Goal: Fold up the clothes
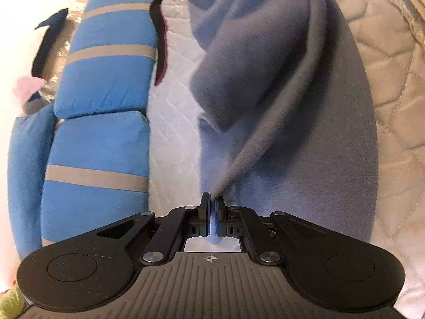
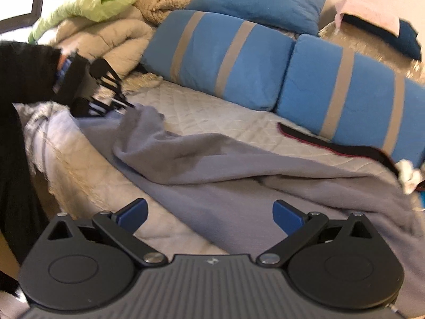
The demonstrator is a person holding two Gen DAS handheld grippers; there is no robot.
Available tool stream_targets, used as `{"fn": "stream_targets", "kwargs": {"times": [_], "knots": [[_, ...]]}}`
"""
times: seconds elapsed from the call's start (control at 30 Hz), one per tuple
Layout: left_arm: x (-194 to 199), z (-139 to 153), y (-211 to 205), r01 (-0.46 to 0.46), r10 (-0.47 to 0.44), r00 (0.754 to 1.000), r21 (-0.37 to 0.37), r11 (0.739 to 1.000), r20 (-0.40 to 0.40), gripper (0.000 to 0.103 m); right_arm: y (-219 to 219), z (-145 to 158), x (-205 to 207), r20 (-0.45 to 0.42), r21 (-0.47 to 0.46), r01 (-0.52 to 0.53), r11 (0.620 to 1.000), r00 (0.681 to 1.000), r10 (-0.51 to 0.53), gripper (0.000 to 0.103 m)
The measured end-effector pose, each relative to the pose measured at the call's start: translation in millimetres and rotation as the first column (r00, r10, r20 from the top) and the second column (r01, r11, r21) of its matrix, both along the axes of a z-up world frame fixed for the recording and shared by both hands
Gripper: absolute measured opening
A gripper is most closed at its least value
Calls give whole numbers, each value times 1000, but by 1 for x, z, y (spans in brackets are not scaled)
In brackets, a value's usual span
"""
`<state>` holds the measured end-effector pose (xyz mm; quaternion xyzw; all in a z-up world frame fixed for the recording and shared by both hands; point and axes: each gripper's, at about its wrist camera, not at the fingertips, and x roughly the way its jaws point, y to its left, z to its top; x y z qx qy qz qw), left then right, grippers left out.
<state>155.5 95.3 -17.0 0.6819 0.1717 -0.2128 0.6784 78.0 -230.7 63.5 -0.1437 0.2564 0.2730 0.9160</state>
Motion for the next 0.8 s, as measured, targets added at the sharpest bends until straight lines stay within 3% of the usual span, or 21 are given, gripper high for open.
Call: {"fn": "stream_targets", "kwargs": {"times": [0.2,0.5,0.7,0.8], "knots": [[2,21,5,-28,29,999,-29,999,25,3,-41,8,26,73,-148,51,988,997,-40,103],[7,51,18,-118,119,993,-118,986,3,3,-117,16,102,124,-301,131,945,987,-98,103],[3,65,24,-162,164,986,-158,974,1,3,-165,19,170,126,-343,179,922,982,-144,97],[3,68,24,-180,182,983,-164,970,-2,3,-182,16,209,126,-377,182,908,981,-145,90]]}}
